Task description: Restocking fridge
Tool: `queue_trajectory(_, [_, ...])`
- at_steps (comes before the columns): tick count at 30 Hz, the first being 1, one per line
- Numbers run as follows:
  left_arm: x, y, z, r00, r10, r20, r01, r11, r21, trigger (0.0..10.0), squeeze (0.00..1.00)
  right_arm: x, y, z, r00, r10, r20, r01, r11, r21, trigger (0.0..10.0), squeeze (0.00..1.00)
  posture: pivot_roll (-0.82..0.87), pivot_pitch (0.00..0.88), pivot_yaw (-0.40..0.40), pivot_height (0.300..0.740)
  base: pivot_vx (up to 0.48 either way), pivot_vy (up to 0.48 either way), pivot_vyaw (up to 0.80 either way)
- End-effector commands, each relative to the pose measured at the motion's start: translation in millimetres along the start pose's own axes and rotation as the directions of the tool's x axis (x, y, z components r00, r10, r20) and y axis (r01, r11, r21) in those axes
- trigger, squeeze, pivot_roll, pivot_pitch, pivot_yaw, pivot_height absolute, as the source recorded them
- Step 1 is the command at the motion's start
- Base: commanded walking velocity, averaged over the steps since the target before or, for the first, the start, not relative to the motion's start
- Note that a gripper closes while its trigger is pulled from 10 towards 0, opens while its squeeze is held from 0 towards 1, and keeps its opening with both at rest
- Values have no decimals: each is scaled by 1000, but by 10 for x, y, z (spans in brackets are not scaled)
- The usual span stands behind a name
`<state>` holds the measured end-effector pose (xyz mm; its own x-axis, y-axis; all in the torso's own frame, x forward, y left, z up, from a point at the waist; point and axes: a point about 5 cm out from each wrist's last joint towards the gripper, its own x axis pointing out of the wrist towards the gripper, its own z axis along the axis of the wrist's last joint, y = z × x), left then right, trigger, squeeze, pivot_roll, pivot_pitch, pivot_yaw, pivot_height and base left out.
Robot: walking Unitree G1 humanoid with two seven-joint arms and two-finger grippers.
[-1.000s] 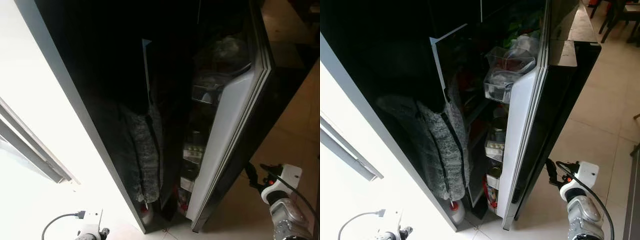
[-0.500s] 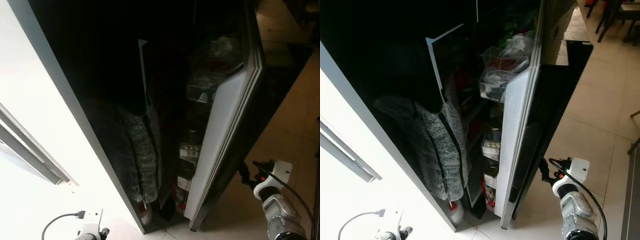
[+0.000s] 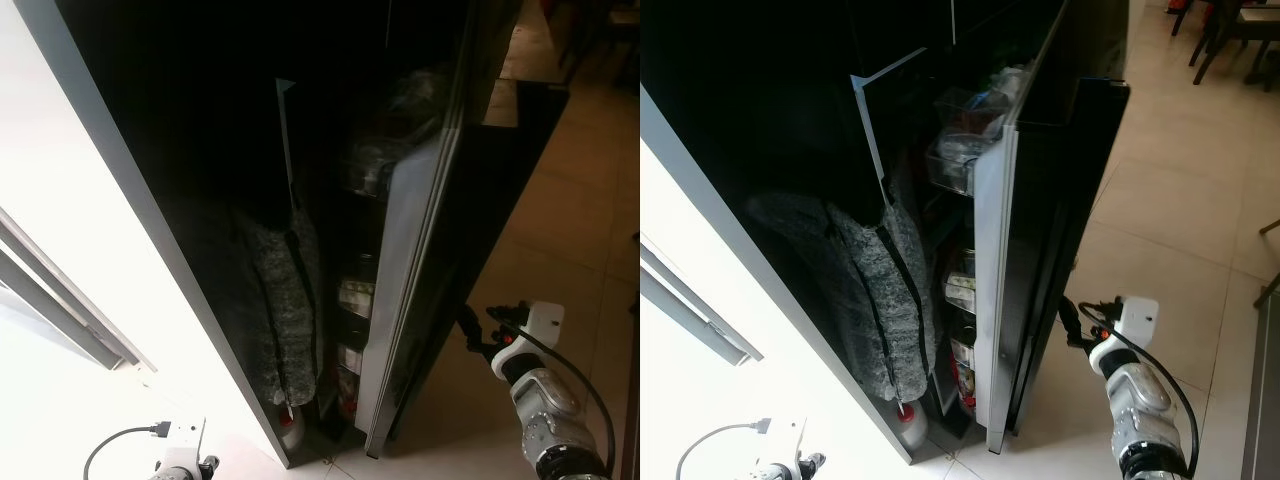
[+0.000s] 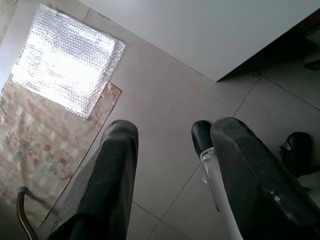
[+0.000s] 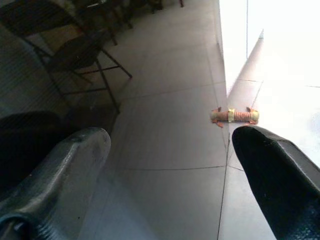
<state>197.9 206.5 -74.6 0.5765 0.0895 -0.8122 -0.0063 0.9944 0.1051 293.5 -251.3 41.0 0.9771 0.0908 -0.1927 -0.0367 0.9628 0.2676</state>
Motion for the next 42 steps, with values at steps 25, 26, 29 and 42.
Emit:
queue_trajectory(25, [-3, 32, -24, 1000, 20, -15, -20, 1000, 10, 10000, 0, 449, 750, 412, 952, 298, 74, -292, 953, -74, 10000, 0, -209, 14, 45, 740, 0, 0, 0])
queue_trajectory(26, [-3, 31, -24, 1000, 20, -15, -20, 1000, 10, 10000, 0, 455, 768, 420, 949, 306, 74, -300, 951, -77, 10000, 0, -209, 14, 45, 740, 0, 0, 0])
queue_trajectory(29, [-3, 28, -23, 1000, 21, -15, -20, 1000, 9, 10000, 0, 478, 845, 445, 938, 338, 77, -332, 940, -79, 10000, 0, -210, 13, 42, 740, 0, 0, 0])
queue_trajectory(42, [-2, 17, -23, 1000, 18, -15, -18, 1000, 3, 10000, 0, 555, 1277, 496, 867, 492, 81, -486, 870, -84, 10000, 0, -207, 4, 37, 740, 0, 0, 0])
